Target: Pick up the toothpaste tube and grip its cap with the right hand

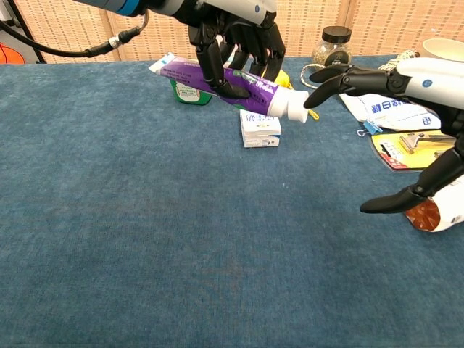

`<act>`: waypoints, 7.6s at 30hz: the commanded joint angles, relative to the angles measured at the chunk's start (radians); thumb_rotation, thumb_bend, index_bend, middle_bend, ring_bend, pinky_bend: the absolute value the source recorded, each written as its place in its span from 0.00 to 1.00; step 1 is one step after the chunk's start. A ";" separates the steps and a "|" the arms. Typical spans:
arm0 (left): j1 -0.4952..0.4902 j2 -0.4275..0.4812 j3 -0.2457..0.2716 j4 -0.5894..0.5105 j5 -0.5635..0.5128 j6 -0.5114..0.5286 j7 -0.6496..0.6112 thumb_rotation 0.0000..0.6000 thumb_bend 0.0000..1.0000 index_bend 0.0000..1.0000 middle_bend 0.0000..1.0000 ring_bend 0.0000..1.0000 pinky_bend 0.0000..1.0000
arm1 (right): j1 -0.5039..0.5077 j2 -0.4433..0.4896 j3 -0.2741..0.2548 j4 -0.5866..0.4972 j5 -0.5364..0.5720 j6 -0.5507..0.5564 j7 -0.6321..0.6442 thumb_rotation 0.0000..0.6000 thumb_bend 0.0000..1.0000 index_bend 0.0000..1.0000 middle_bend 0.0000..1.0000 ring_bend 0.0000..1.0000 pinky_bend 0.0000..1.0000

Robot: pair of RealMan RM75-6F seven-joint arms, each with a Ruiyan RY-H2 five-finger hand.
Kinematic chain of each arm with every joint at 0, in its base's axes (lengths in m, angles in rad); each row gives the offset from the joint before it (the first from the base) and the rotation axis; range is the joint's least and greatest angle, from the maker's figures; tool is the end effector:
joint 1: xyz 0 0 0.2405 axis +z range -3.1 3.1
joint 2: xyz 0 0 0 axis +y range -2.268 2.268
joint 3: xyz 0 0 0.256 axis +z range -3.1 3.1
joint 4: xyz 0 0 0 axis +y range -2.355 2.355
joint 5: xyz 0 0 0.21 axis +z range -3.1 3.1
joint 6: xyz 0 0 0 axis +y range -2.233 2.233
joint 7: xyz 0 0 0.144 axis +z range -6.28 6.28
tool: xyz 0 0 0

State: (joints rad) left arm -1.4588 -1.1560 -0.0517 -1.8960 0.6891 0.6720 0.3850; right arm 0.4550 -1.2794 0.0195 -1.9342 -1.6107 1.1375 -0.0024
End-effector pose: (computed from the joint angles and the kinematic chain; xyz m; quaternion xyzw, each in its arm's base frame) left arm 0.0364 0.3369 0.0316 -0.8874 -0.2661 -0.2865 0.2442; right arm -0.1379 -0.2183 0.0471 0.7102 -0.4418 0.4858 0.2537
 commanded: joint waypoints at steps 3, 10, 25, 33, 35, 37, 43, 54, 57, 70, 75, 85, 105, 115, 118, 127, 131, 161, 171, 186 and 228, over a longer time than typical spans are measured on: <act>0.011 -0.001 -0.007 -0.004 0.006 0.011 -0.012 1.00 1.00 0.58 0.53 0.51 0.53 | 0.007 -0.011 0.003 0.001 0.006 -0.007 -0.005 1.00 0.00 0.17 0.00 0.00 0.00; 0.031 0.000 -0.010 -0.011 0.019 0.033 -0.016 1.00 1.00 0.58 0.53 0.51 0.53 | 0.003 -0.014 0.006 -0.003 0.020 0.004 -0.007 1.00 0.00 0.16 0.00 0.00 0.00; 0.101 -0.025 0.002 0.001 0.046 0.104 -0.013 1.00 1.00 0.58 0.53 0.51 0.53 | -0.038 0.006 0.007 0.005 0.045 0.068 0.248 1.00 0.00 0.01 0.00 0.00 0.00; 0.133 -0.011 -0.006 -0.007 0.051 0.130 -0.011 1.00 1.00 0.58 0.53 0.51 0.53 | -0.026 -0.004 0.026 0.040 0.070 0.043 0.579 1.00 0.00 0.00 0.00 0.00 0.00; 0.139 -0.007 -0.008 -0.008 0.051 0.130 -0.012 1.00 1.00 0.58 0.53 0.51 0.53 | -0.022 -0.006 0.029 0.049 0.070 0.036 0.647 1.00 0.00 0.00 0.00 0.00 0.00; 0.146 -0.003 -0.012 -0.009 0.053 0.132 -0.013 1.00 1.00 0.58 0.53 0.51 0.53 | -0.017 -0.010 0.033 0.060 0.072 0.029 0.729 1.00 0.00 0.00 0.00 0.00 0.00; 0.156 0.000 -0.021 -0.012 0.049 0.133 -0.007 1.00 1.00 0.58 0.53 0.51 0.53 | -0.019 -0.036 0.054 0.095 0.074 0.049 0.904 0.90 0.00 0.00 0.00 0.00 0.00; 0.148 -0.024 -0.041 -0.028 0.011 0.156 0.037 1.00 1.00 0.58 0.53 0.51 0.53 | -0.042 -0.072 0.090 0.114 0.147 0.074 0.987 0.26 0.00 0.00 0.00 0.00 0.00; 0.143 -0.038 -0.047 -0.035 -0.004 0.180 0.058 1.00 1.00 0.58 0.53 0.52 0.53 | -0.048 -0.090 0.108 0.105 0.179 0.079 0.988 0.21 0.00 0.00 0.00 0.00 0.00; 0.127 -0.110 -0.075 -0.062 -0.085 0.286 0.147 1.00 1.00 0.58 0.54 0.52 0.53 | -0.061 -0.161 0.167 0.096 0.254 0.085 0.988 0.19 0.00 0.00 0.00 0.00 0.00; 0.123 -0.125 -0.081 -0.064 -0.101 0.302 0.165 1.00 1.00 0.58 0.54 0.52 0.53 | -0.064 -0.173 0.186 0.088 0.277 0.086 0.993 0.19 0.00 0.00 0.00 0.00 0.00; 0.107 -0.193 -0.125 -0.060 -0.158 0.368 0.207 1.00 1.00 0.59 0.55 0.53 0.54 | -0.053 -0.219 0.233 0.085 0.325 0.062 0.958 0.19 0.00 0.00 0.00 0.00 0.00; 0.062 -0.296 -0.183 -0.024 -0.264 0.415 0.290 1.00 1.00 0.59 0.55 0.53 0.54 | -0.041 -0.316 0.287 0.126 0.381 0.052 0.873 0.19 0.00 0.00 0.00 0.00 0.00; 0.029 -0.341 -0.214 -0.010 -0.336 0.444 0.341 1.00 1.00 0.59 0.55 0.53 0.54 | -0.044 -0.351 0.305 0.143 0.397 0.067 0.806 0.19 0.00 0.00 0.00 0.00 0.00; 0.021 -0.356 -0.223 -0.008 -0.347 0.461 0.354 1.00 1.00 0.59 0.55 0.53 0.54 | -0.043 -0.363 0.313 0.146 0.404 0.074 0.784 0.19 0.00 0.00 0.00 0.00 0.00; 0.008 -0.409 -0.246 0.011 -0.373 0.525 0.393 1.00 1.00 0.59 0.55 0.53 0.54 | -0.040 -0.390 0.334 0.140 0.418 0.079 0.742 0.19 0.00 0.00 0.00 0.00 0.00; 0.006 -0.426 -0.258 0.024 -0.382 0.536 0.403 1.00 1.00 0.59 0.55 0.53 0.54 | -0.038 -0.403 0.340 0.143 0.424 0.080 0.727 0.19 0.00 0.00 0.00 0.00 0.00; 0.045 -0.433 -0.273 0.032 -0.370 0.544 0.440 1.00 1.00 0.59 0.55 0.53 0.54 | 0.018 -0.505 0.405 0.208 0.479 0.033 0.654 0.20 0.00 0.00 0.00 0.00 0.00; 0.052 -0.447 -0.280 0.042 -0.355 0.557 0.445 1.00 1.00 0.59 0.56 0.53 0.54 | 0.025 -0.518 0.422 0.206 0.481 0.027 0.657 0.19 0.00 0.00 0.00 0.00 0.00; 0.085 -0.431 -0.282 0.030 -0.309 0.550 0.427 1.00 1.00 0.60 0.56 0.53 0.54 | 0.014 -0.513 0.432 0.220 0.491 0.015 0.683 0.20 0.00 0.00 0.00 0.00 0.00; 0.101 -0.511 -0.299 0.093 -0.256 0.556 0.425 1.00 1.00 0.61 0.57 0.54 0.55 | 0.028 -0.518 0.430 0.200 0.472 -0.014 0.700 0.20 0.00 0.00 0.00 0.00 0.00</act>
State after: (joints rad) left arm -1.3582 -1.6666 -0.3507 -1.8038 0.4324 1.2276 0.8101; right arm 0.4822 -1.7974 0.4498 -1.7342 -1.1379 1.1238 0.6991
